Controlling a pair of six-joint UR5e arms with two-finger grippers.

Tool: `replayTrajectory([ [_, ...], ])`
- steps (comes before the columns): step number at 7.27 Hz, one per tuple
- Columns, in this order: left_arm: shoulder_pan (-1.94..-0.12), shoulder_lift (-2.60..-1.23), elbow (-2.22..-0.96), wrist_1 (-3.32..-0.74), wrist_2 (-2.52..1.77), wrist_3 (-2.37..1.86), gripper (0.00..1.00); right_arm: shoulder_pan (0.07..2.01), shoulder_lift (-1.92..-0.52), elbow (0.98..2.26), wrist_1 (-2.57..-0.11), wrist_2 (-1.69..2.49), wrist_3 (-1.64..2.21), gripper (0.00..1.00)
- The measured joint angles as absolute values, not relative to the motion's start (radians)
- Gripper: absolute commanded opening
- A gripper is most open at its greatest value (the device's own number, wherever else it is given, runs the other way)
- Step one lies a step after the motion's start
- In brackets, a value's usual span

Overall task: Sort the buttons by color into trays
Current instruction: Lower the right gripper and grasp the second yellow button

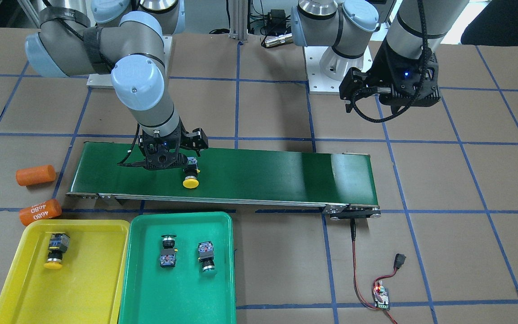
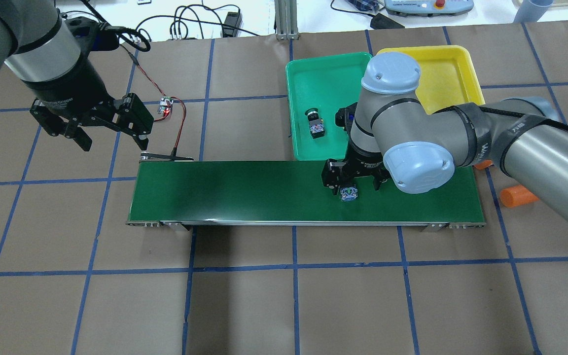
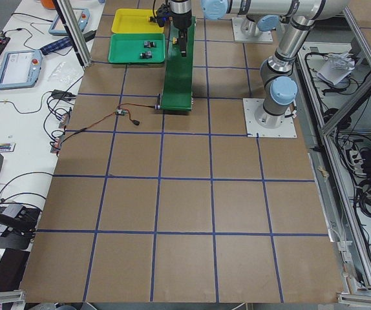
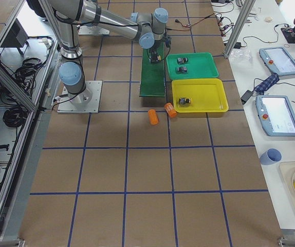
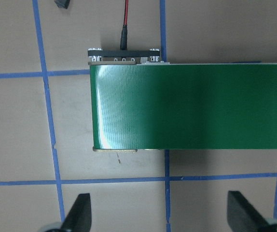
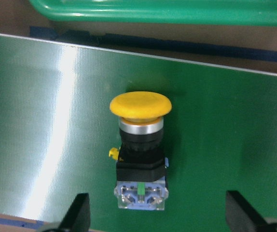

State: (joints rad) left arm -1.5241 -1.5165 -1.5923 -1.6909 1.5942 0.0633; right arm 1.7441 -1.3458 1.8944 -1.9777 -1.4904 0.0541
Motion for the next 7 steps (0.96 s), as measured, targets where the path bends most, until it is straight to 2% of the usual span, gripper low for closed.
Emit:
replayTrajectory([
  [1, -1.523, -1.520, -1.588, -1.690, 1.594, 0.060, 1.00, 1.744, -1.333, 1.895, -1.980, -1.495, 0.054, 0.83],
  [2, -1.522, -1.528, -1.588, -1.676, 1.595, 0.056, 1.00, 1.742, -1.320, 1.895, -1.982, -1.503, 0.055, 0.57],
  [3, -1.522, -1.536, -1.588, -1.659, 1.594, 0.055, 1.00, 1.739, -1.308, 1.895, -1.983, -1.511, 0.057, 0.01],
  [7, -1.522, -1.552, -1.592, -1.646, 1.593, 0.031, 1.00, 1.726, -1.300, 1.872, -1.985, -1.567, 0.085, 0.00],
])
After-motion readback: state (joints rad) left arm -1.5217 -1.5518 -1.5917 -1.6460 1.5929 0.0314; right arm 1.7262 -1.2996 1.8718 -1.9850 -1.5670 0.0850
